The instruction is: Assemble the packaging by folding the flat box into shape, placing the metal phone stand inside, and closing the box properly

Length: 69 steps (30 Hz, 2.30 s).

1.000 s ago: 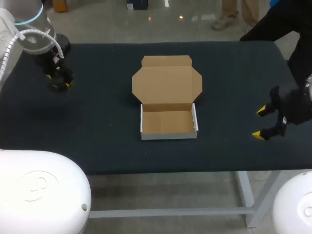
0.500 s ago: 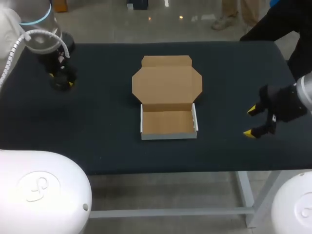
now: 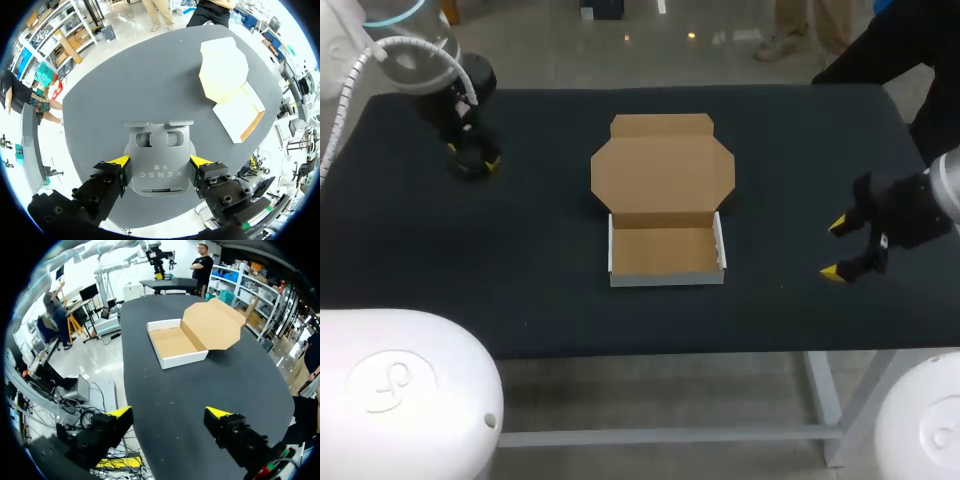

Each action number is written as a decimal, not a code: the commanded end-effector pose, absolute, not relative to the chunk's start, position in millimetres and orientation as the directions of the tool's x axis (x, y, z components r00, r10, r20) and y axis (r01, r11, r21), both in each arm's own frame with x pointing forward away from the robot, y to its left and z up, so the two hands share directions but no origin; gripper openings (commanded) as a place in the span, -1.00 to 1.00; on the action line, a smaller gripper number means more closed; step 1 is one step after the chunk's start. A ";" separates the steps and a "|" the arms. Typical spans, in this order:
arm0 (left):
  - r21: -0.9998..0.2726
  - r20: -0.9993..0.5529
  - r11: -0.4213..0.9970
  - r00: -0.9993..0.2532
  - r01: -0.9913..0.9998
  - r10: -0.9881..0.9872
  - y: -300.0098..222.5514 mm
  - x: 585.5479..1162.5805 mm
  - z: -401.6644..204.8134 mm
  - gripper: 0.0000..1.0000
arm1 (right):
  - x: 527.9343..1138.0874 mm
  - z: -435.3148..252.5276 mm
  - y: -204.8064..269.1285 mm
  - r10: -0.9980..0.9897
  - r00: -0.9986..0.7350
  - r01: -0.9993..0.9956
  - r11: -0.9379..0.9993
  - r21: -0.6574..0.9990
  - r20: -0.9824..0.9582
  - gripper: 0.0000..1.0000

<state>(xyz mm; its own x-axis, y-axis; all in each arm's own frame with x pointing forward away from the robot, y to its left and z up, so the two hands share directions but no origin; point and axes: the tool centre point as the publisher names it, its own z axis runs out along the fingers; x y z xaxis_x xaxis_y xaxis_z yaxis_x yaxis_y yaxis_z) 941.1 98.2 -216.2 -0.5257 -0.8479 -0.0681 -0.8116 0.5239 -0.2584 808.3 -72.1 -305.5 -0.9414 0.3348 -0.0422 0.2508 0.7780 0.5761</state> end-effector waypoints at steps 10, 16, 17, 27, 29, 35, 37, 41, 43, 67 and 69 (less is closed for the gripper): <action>-0.272 -0.071 0.607 -0.614 -0.747 -0.786 47.3 886.7 -204.9 -1.00 | 807.9 -305.2 -73.0 0.333 -0.942 0.249 0.777 0.579 -0.042 1.00; -0.275 -0.069 0.644 -0.653 -0.714 -0.754 20.3 866.1 -200.9 -1.00 | 807.9 -305.2 -73.0 0.333 -0.942 0.249 0.777 0.579 -0.042 1.00; -0.276 -0.074 0.652 -0.661 -0.706 -0.747 15.2 862.9 -201.0 -1.00 | 807.9 -305.2 -73.0 0.333 -0.942 0.249 0.777 0.579 -0.042 1.00; -0.262 -0.074 0.714 -0.724 -0.649 -0.686 -40.8 844.1 -212.6 -1.00 | 807.9 -305.2 -73.0 0.333 -0.942 0.249 0.777 0.579 -0.042 1.00; -0.260 -0.073 0.722 -0.733 -0.641 -0.676 -51.1 842.3 -214.7 -1.00 | 807.9 -305.2 -73.0 0.333 -0.942 0.249 0.777 0.579 -0.042 1.00; -0.260 -0.071 0.747 -0.760 -0.612 -0.646 -80.1 840.1 -219.3 -1.00 | 807.9 -305.2 -73.0 0.333 -0.942 0.249 0.777 0.579 -0.042 1.00; -0.257 -0.069 0.753 -0.765 -0.606 -0.640 -87.2 840.3 -221.5 -1.00 | 807.9 -305.2 -73.0 0.333 -0.942 0.249 0.777 0.579 -0.042 1.00; -0.244 -0.065 0.765 -0.777 -0.596 -0.626 -98.4 842.0 -228.1 -1.00 | 807.9 -305.2 -73.0 0.333 -0.942 0.249 0.777 0.579 -0.042 1.00; -0.237 -0.060 0.768 -0.780 -0.595 -0.623 -103.8 844.2 -231.4 -1.00 | 807.9 -305.2 -73.0 0.333 -0.942 0.249 0.777 0.579 -0.042 1.00; -0.244 -0.040 0.806 -0.825 -0.539 -0.564 -182.4 855.7 -276.7 -1.00 | 807.9 -305.2 -73.0 0.333 -0.942 0.249 0.777 0.579 -0.042 1.00; -0.246 -0.037 0.807 -0.827 -0.537 -0.561 -187.7 858.6 -281.2 -1.00 | 807.9 -305.2 -73.0 0.333 -0.942 0.249 0.777 0.579 -0.042 1.00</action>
